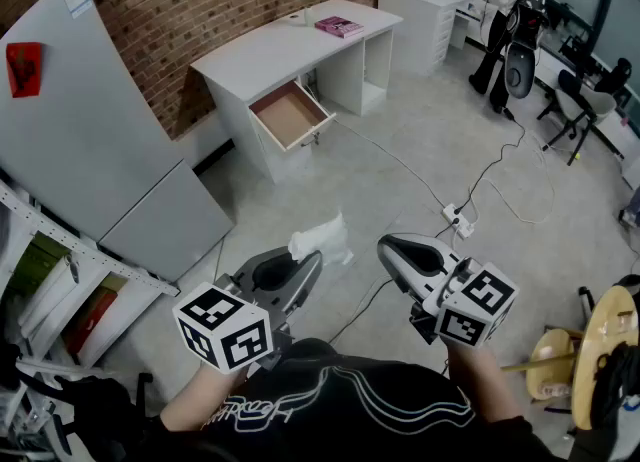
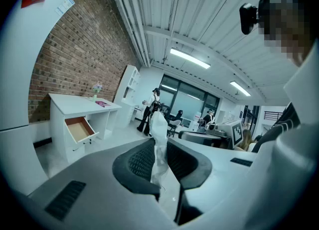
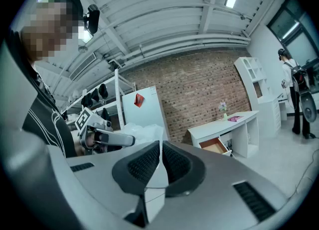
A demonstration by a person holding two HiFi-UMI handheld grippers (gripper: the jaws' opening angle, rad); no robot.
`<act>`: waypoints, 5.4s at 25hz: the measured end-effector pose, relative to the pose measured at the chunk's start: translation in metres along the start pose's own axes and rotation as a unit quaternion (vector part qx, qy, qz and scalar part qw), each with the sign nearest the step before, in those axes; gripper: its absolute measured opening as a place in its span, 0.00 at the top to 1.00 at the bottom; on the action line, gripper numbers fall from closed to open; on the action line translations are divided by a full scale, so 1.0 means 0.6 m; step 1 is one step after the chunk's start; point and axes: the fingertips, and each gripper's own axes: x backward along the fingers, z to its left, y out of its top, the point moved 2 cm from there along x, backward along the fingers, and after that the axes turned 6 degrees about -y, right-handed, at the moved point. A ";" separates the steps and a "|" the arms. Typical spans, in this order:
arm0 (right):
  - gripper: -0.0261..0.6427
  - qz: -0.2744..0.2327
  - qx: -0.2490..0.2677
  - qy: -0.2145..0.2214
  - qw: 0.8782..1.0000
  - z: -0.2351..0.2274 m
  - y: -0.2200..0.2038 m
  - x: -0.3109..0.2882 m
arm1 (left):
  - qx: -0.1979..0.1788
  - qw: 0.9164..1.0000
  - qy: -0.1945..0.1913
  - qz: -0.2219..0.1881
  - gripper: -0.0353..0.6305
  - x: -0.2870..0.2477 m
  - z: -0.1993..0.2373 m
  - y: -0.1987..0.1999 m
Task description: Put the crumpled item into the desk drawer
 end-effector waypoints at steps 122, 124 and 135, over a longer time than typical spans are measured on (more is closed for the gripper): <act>0.88 0.268 -0.132 0.108 0.948 -1.265 -0.200 -1.269 | 0.295 0.904 0.285 0.119 0.84 -0.918 1.726 -0.080; 0.88 0.273 -0.137 0.108 0.946 -1.269 -0.217 -1.270 | 0.306 0.900 0.286 0.124 0.84 -0.922 1.741 -0.106; 0.88 0.298 -0.169 0.111 0.933 -1.275 -0.309 -1.270 | 0.343 0.884 0.280 0.150 0.84 -0.942 1.817 -0.227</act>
